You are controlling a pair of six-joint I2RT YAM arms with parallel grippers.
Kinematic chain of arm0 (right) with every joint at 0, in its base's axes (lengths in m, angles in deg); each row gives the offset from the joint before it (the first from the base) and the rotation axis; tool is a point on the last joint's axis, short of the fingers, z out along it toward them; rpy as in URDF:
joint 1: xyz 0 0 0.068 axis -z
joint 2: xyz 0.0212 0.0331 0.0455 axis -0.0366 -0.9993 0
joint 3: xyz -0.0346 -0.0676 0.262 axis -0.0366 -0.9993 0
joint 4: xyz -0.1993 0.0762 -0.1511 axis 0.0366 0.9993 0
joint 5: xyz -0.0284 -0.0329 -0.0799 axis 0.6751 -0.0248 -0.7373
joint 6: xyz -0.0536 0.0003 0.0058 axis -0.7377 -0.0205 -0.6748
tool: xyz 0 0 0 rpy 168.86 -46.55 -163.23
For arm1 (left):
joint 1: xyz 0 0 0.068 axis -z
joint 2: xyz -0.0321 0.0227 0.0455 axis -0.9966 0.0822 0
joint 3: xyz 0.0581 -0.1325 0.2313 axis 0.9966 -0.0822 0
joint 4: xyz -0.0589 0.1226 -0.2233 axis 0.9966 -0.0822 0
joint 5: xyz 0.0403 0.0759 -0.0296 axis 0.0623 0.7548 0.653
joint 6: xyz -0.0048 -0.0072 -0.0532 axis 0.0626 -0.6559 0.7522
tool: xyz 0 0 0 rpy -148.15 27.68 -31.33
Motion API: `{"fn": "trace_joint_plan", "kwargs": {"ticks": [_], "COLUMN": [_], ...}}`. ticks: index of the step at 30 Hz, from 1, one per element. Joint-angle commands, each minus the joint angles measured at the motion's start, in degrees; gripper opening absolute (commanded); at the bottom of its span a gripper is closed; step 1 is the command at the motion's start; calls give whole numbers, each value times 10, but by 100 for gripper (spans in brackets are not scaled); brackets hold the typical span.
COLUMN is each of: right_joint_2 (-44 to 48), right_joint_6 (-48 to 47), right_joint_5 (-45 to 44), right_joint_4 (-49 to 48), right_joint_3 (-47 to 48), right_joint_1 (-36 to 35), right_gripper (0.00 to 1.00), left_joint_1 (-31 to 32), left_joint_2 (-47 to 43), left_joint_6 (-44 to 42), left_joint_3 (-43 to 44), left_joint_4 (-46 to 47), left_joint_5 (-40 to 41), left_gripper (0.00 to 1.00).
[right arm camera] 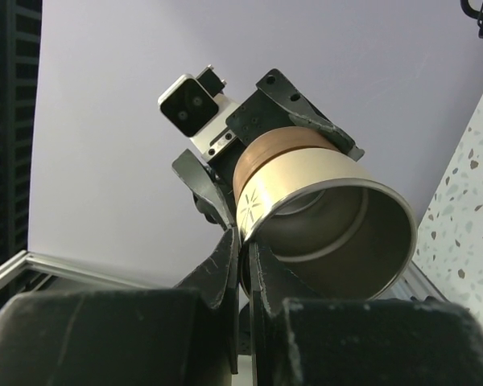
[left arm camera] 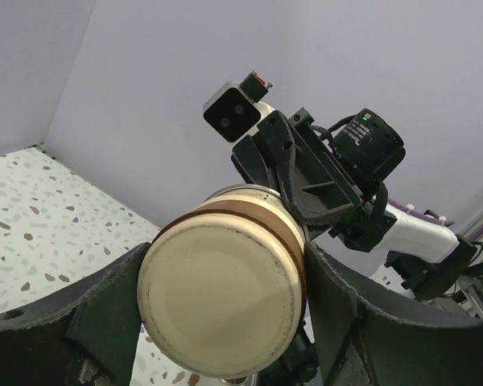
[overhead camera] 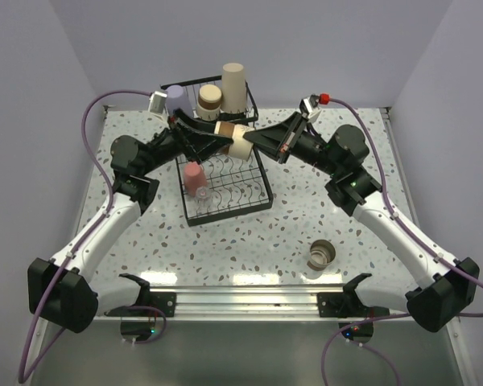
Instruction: Load the cups into the dish rack
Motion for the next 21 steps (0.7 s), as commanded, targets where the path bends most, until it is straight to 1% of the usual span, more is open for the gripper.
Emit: {"fn": "trace_joint_plan", "kwargs": {"ticks": [1,2,4,5,6,7,8,9,10,11,12,13,14,15,16,17,19,21], "right_joint_2": [4,6,14,20,25,34,40,45,50,63,69,74,86,93,98,104,125,145], "right_joint_6": [-10,-28,-69,-128,-162,-198,-269,-304,-334,-378,-397,-412,-436,-444,-449,-455,-457,-458], "right_joint_5": [3,4,-5,-14,-25,-53,-71,-92,-117,-159,-186,-202,-228,-238,-246,-253,-261,-267], "right_joint_4": [-11,3,94,140,242,288,330,419,459,493,556,580,599,633,648,656,678,689], "right_joint_3": [26,28,49,59,73,102,115,130,153,159,170,171,170,165,159,153,131,112], "right_joint_1": [2,5,16,22,26,28,29,29,29,29,29,29,30,29,30,29,29,29], "right_gripper": [1,13,51,77,82,86,91,93,94,94,95,95,95,95,95,95,94,92], "left_joint_1": [1,1,0,1,1,2,2,2,4,6,11,25,37,67,82,98,135,152], "left_joint_2": [-4,-3,-3,-1,3,5,8,15,18,21,30,37,46,65,76,90,128,167], "left_joint_6": [-6,-13,-37,-73,-94,-118,-164,-184,-223,-241,-260,-300,-321,-342,-378,-393,-412,-415], "left_joint_3": [20,23,41,50,72,84,95,115,122,129,141,150,159,179,190,200,215,223], "left_joint_4": [31,6,-37,-95,-128,-163,-228,-257,-281,-323,-346,-372,-430,-453,-475,-504,-520,-531], "left_joint_5": [-2,-2,3,6,11,22,27,32,43,50,62,93,113,161,188,215,275,317], "left_gripper": [0,0,0,0,0,0,0,0,0,0,0,0,0,0,0,0,0,0]}}
